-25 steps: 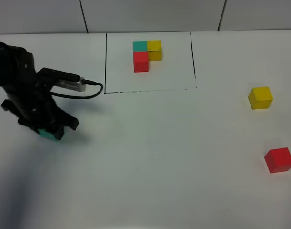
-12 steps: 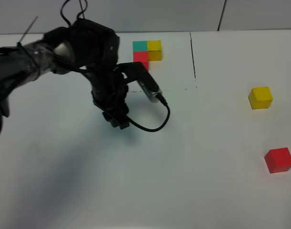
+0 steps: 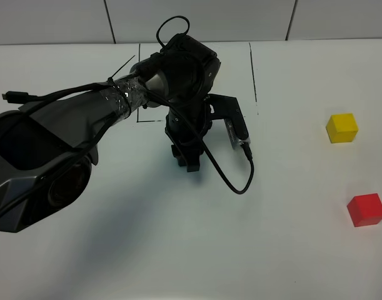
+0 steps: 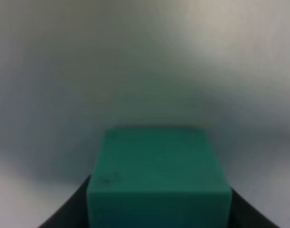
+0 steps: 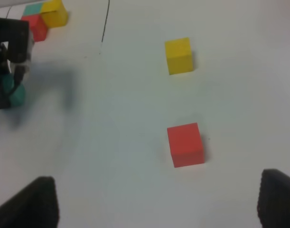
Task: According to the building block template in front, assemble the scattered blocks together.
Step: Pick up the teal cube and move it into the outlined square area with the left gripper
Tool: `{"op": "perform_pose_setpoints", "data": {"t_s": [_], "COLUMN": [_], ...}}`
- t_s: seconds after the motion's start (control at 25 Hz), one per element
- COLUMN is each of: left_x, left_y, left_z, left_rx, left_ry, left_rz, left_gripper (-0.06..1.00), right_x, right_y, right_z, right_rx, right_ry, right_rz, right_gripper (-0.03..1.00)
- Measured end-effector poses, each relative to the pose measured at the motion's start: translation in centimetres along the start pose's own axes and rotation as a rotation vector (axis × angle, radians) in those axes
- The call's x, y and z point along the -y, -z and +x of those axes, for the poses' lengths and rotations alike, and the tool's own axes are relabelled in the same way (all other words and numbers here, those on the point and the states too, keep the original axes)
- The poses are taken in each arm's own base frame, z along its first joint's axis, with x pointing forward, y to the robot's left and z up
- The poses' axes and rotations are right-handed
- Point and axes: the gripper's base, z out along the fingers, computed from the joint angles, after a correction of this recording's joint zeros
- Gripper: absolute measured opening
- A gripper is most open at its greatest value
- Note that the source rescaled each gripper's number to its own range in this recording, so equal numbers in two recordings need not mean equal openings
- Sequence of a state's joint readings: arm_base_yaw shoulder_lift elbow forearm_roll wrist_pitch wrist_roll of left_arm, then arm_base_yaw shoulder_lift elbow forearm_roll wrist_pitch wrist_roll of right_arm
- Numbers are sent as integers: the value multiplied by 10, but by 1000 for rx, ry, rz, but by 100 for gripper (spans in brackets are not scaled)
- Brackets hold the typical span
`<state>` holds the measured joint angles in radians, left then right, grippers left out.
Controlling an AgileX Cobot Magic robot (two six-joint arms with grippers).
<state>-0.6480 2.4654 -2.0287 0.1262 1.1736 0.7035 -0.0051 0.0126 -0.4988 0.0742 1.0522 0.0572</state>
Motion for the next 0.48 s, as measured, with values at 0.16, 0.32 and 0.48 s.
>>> {"op": "perform_pose_setpoints", "data": {"t_s": [0.16, 0.32, 0.48], "left_x": [0, -1, -3], "left_y": [-1, -1, -1], "left_z": [-1, -3, -6], "left_rx": [6, 25, 53], "left_ry": [-49, -59, -67], "left_rz": [3, -5, -25], "left_gripper": [0, 0, 0], "right_x": [0, 0, 0], "right_y": [0, 0, 0], "right_z": [0, 0, 0], "right_rx": [0, 0, 0], "right_ry": [0, 0, 0], "right_rz": [0, 0, 0], "right_gripper": [72, 72, 72]}}
